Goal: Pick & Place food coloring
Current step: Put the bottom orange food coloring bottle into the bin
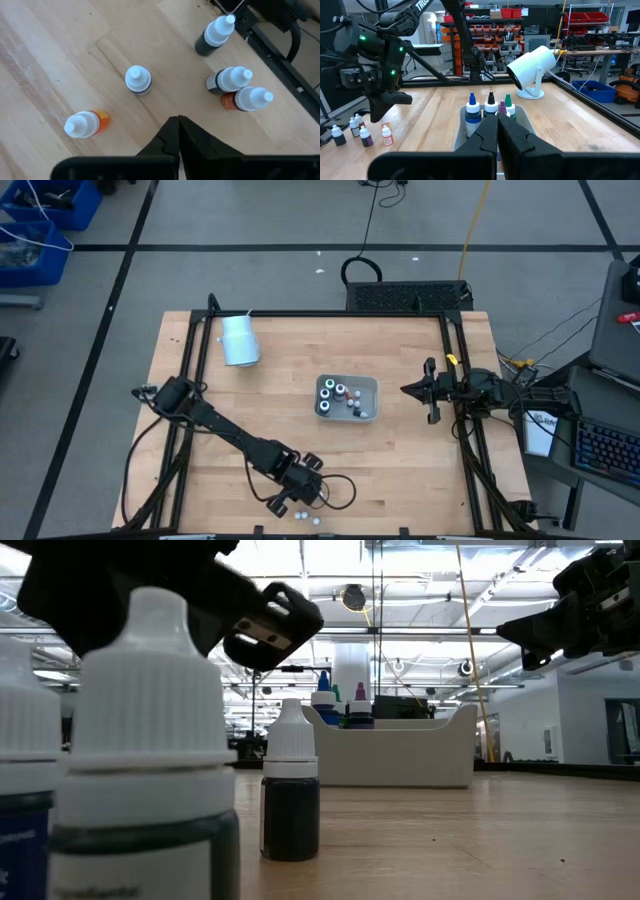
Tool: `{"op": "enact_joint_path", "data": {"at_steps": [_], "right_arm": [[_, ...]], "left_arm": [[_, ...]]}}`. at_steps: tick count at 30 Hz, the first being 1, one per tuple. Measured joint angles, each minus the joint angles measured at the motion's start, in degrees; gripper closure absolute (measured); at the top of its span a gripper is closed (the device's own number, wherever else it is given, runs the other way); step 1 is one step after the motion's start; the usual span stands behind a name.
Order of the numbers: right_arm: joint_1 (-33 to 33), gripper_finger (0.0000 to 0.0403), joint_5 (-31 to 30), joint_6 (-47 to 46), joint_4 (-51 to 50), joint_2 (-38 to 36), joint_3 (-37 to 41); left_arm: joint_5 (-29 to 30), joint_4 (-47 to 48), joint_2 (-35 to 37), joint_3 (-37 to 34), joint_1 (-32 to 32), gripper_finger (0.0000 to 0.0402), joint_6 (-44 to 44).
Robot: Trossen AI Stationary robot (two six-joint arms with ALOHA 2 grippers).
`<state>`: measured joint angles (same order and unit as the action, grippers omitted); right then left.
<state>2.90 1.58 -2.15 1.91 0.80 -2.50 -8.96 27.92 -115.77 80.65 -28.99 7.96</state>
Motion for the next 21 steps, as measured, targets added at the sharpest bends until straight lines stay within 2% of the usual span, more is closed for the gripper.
{"op": "enact_joint_path", "data": {"at_steps": [10, 15, 21], "right_arm": [[0.0, 0.0403, 0.0, 0.0, 0.0, 0.0, 0.0], [0.0, 0.0403, 0.0, 0.0, 0.0, 0.0, 0.0], [0.0, 0.0403, 0.0, 0.0, 0.0, 0.0, 0.0]], "left_arm": [[0.1, 0.7, -0.2, -0.1, 0.0, 0.0389, 0.5], [3.9, 1.2, -0.2, 0.8, 0.0, 0.0340, 2.1], [5.1, 5.0, -0.2, 7.0, 0.0, 0.0267, 4.0]]}}
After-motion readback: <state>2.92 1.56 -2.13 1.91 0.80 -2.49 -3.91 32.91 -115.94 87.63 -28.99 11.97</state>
